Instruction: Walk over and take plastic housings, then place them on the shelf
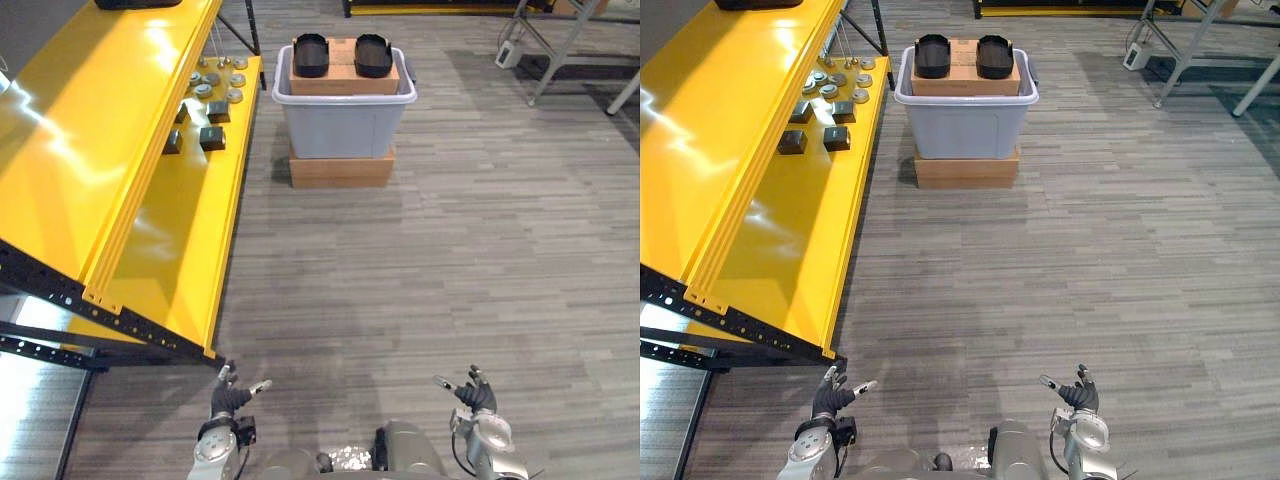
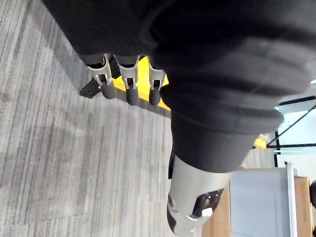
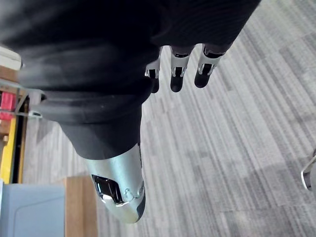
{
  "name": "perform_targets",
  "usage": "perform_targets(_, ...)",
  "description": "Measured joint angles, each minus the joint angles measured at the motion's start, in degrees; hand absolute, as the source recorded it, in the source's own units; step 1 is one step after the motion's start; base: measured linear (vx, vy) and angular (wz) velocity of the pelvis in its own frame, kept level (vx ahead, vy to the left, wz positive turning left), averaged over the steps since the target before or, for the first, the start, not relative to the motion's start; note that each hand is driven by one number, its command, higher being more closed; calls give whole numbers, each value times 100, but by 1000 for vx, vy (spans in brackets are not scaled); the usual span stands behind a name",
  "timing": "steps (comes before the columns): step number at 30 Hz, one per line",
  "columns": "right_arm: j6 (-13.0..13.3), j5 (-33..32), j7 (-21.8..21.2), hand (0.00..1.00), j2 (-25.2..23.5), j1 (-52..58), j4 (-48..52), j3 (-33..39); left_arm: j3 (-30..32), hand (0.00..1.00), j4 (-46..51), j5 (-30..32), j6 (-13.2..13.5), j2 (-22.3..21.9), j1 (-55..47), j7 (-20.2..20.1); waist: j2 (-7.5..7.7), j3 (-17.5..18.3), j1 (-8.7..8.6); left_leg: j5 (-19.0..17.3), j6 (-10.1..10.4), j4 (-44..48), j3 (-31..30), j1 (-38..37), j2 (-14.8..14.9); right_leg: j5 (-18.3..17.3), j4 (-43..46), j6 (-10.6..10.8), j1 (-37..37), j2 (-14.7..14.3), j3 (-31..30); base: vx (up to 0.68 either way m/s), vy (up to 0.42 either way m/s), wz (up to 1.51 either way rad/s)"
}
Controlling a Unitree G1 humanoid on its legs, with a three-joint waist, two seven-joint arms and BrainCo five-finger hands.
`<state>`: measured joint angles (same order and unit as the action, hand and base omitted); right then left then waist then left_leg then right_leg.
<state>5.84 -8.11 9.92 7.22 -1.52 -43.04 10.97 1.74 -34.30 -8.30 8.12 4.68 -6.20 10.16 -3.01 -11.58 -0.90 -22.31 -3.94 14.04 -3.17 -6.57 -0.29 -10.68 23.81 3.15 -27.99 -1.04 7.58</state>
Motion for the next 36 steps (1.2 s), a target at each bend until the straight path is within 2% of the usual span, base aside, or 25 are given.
perform_targets(1,3,-28,7,0,9,10,87,-23,-5,0,-1,1,7,25,82,5,92,-7,-27,31,124,-126,-94,-205,6,691,-660,-189,-92,-3,11,657,-134,58)
perform_targets(2,3,-28,18,0,37,38,166,-19,-3,0,-1,3,9,46,118,14,103,12,-164,-54,279,-151,-274,-405,90,1668,-732,-487,-106,11,37,676,-152,50)
perform_targets(3,-1,-28,15,0,99,-8,172,-19,3,0,-36,2,2,-16,125,18,-50,28,-149,-75,318,-125,-325,-428,260,1574,-558,-621,-152,-109,146,549,-131,32)
perform_targets(4,17,-27,16,0,92,-124,197,-9,-9,0,-20,5,3,-10,212,9,-105,43,-153,139,691,107,-357,-290,377,1300,-181,-863,-263,-132,268,517,-134,5)
perform_targets(5,21,-26,12,0,111,-146,215,-7,-10,0,-15,5,-1,-45,268,10,-104,42,-168,336,857,302,-361,-214,332,1177,-48,-908,-247,-119,311,641,-177,27)
perform_targets(6,22,-25,11,0,135,-114,263,-14,6,0,1,5,9,-157,277,13,-95,36,-180,941,840,960,-438,-48,234,942,19,-991,36,-75,351,780,-221,27)
perform_targets(7,24,-25,7,0,118,-31,340,-53,32,0,-9,4,9,-252,173,14,-76,24,-170,1800,783,1865,-443,146,138,770,-206,-971,605,-78,331,659,-180,23)
perform_targets(8,27,-26,7,0,91,20,401,-86,34,0,3,4,22,-274,98,3,-46,5,-149,1881,805,2514,-428,304,178,673,-389,-963,951,-99,316,642,-161,19)
perform_targets(10,57,-33,16,0,-106,153,568,-144,125,0,29,2,98,-272,23,-4,-24,-13,-62,1408,362,4671,146,1330,540,301,-908,-978,1997,-287,183,570,-130,10)
perform_targets(12,59,-34,6,0,-224,140,563,-153,111,0,53,-1,93,-273,-7,-7,61,-39,113,1052,184,4963,388,2112,600,229,-1223,-972,2467,-305,47,452,-57,-27)
perform_targets(13,51,-40,2,0,-258,147,554,-152,96,0,83,-2,91,-323,-62,-9,74,-39,219,822,205,4645,496,2585,503,218,-1473,-956,2742,-282,-36,425,-11,-31)
perform_targets(15,49,-53,-2,0,-269,116,501,-140,71,0,101,-2,89,-357,-174,-12,79,-46,235,692,230,3840,521,2934,326,127,-1703,-844,3088,-192,-128,490,60,-21)
perform_targets(17,53,-90,2,0,-268,189,427,22,37,0,95,1,79,-411,-264,-20,87,-50,287,867,466,2134,580,3120,55,-85,-1931,-693,3528,-24,-205,511,118,-14)
perform_targets(18,48,-89,8,0,-240,204,296,139,27,0,98,2,76,-457,-270,-22,88,-25,333,1146,707,1144,550,3049,-6,-173,-2036,-628,3671,6,-243,496,175,-22)
perform_targets(19,40,-88,11,0,-214,165,79,230,21,0,84,3,80,-461,-271,-26,-32,57,375,1857,496,617,553,3024,-4,-365,-2115,-515,3829,11,-365,509,200,-35)
perform_targets(20,22,-87,5,0,-237,139,-96,200,42,0,44,3,80,-459,-317,-24,103,146,374,1960,127,761,631,3013,-172,-570,-1987,-440,3862,172,-469,527,204,-35)
perform_targets(24,14,-75,-9,0,-301,254,-87,154,65,0,49,2,69,-427,-258,-21,270,238,459,1332,-189,1123,1048,2697,-310,-683,-405,-55,3445,528,-796,569,185,-34)
perform_targets(25,14,-72,-11,0,-317,270,-84,156,25,0,52,2,54,-428,-257,-22,272,236,456,1220,-253,1111,1061,2467,-351,-567,349,205,3246,577,-808,605,216,-22)
perform_targets(26,15,-63,-17,0,-372,323,-26,155,1,0,58,2,40,-429,-250,-21,275,233,448,1045,-271,1024,1059,2096,-391,-438,1666,658,2810,647,-863,480,161,-16)
perform_targets(28,4,-28,-21,0,-493,411,-14,141,-3,0,52,2,-21,-428,-221,-16,293,232,349,937,-253,853,1054,1397,-420,-520,3292,526,2172,787,-686,420,119,-3)
perform_targets(30,5,-28,-21,0,-563,545,75,117,-3,0,54,0,-21,-427,-210,-14,306,304,302,922,-230,521,989,906,-404,-650,3378,281,1693,921,-262,359,72,9)
perform_targets(32,7,-28,-22,0,-590,568,88,98,9,0,-9,-2,-18,-382,-97,-15,355,303,289,816,-169,178,881,523,-354,-732,2720,158,1335,959,82,352,10,18)
perform_targets(34,5,-30,-18,0,-566,517,-178,101,19,0,-184,-1,-19,-320,-63,-14,367,321,199,734,-20,-31,785,247,-210,-572,950,170,1101,821,299,336,-72,17)
perform_targets(35,6,-30,-17,0,-566,498,-247,100,26,0,-252,-1,-23,-296,-63,-12,374,328,178,696,46,-49,772,198,-160,-405,467,148,1073,757,283,341,-107,12)
perform_targets(36,-9,-30,-14,0,-563,471,-390,103,27,0,-373,1,-26,-250,-63,-8,408,346,170,629,165,-125,740,80,-63,217,-427,60,1076,604,188,439,-179,17)
